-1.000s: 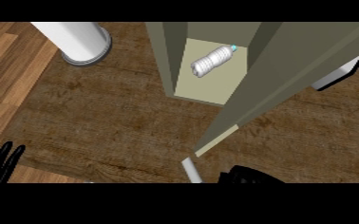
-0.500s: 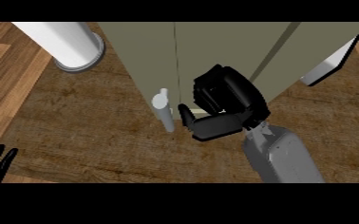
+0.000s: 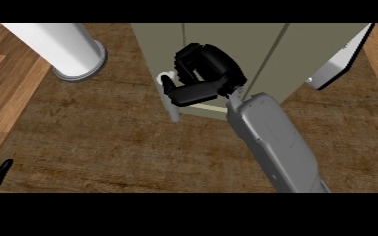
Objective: Pick up the bottled water, place it into the cabinet and close the cabinet
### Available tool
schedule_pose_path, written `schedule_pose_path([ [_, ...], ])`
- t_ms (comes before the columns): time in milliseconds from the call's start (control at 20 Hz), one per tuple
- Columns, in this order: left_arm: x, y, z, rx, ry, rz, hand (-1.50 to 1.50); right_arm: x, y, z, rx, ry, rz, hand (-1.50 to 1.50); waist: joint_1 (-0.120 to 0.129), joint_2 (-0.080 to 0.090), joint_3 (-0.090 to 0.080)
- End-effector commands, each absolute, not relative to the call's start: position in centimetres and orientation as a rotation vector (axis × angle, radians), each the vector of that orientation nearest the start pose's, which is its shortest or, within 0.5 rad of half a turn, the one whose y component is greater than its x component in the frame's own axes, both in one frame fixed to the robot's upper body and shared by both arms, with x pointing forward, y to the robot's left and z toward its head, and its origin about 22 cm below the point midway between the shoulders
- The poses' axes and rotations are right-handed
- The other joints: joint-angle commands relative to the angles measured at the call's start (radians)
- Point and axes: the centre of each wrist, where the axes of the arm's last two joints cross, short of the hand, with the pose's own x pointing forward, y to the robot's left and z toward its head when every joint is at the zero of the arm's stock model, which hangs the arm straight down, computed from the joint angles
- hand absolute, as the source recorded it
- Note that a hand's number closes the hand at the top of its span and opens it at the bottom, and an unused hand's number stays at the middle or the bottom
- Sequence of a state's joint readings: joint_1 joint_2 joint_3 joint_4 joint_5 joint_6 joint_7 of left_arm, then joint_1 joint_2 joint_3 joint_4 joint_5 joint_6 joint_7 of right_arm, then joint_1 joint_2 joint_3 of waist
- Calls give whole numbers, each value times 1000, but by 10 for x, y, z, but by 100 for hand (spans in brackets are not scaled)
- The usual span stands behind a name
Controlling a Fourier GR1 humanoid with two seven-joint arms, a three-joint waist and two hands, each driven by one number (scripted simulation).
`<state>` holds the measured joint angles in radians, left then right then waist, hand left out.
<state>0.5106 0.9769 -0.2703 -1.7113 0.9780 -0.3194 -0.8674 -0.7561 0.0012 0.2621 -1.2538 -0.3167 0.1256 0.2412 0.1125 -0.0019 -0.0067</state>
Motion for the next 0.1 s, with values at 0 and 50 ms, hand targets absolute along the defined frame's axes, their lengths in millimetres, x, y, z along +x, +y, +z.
schedule_pose_path([
  [0, 105, 391, 28, -483, -1853, 77, -150, 398, -91, 151, 461, -1598, 410, 150, -28, 19, 6],
  [50, 109, 389, 29, -501, -1856, 81, -150, 398, -80, 148, 458, -1599, 420, 150, -25, 24, 5],
])
